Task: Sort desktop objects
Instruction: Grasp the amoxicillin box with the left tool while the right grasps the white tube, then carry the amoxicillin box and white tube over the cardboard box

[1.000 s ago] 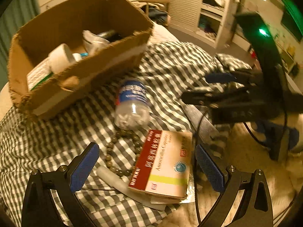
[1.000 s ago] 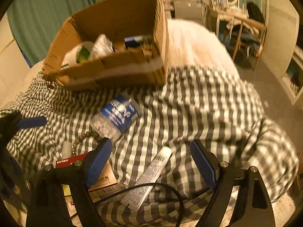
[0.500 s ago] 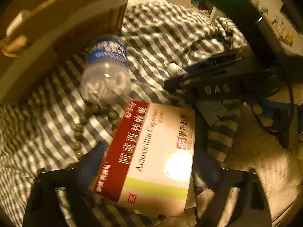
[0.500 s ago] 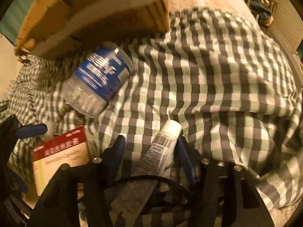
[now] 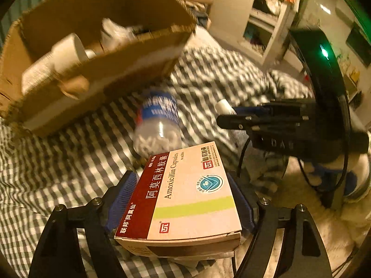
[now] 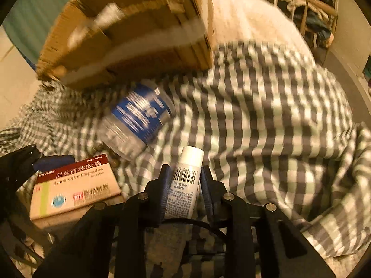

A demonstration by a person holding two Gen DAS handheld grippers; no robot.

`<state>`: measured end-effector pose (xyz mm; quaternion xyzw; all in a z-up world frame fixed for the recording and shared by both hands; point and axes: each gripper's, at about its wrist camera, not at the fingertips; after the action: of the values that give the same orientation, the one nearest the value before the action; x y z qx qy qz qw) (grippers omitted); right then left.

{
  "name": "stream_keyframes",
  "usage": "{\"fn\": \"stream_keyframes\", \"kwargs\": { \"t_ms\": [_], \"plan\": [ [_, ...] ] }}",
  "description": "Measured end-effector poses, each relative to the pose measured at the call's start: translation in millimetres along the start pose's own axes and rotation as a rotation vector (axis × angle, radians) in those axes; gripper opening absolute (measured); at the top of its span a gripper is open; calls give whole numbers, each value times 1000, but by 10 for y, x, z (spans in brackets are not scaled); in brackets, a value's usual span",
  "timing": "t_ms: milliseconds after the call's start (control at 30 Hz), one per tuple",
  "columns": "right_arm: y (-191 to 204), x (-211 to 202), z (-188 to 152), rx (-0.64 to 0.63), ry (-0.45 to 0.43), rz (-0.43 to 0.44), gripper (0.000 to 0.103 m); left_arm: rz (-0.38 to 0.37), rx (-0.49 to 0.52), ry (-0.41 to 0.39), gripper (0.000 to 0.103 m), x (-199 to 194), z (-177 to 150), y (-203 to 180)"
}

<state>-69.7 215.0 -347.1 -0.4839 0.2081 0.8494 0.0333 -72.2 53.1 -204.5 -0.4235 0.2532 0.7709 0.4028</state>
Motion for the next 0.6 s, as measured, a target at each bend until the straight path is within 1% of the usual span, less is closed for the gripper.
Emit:
{"fn": "stream_keyframes", "kwargs": {
  "t_ms": [67,167,300,400,567,600],
  "plan": [
    [66,-121,41,-25,-55,16,23,6,-15,-30,80,-84,38,31],
    [128,-283,64,-48,-115,38,22,21,-33,-74,80,-194,78,88],
    [203,-511,79,-74,-197,58,22,53,-58,-158,80,-454,111,144],
    [303,-590,104,-68,-250,85,22,97,-92,-237,80,-703,150,204],
    [363,-974,128,-69,-359,134,22,174,-140,-367,80,-1029,233,233],
    [387,-1054,136,-75,-381,143,22,205,-151,-398,80,-1133,244,245]
  ]
}}
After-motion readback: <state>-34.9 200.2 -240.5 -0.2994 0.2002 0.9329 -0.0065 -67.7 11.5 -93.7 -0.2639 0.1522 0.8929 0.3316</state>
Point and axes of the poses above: each gripper's, at about its wrist camera, not at the fingertips, and x roughly the way its jaws point, y to its left, z to its top, and after that the axes turned 14 degrees about x, right-handed
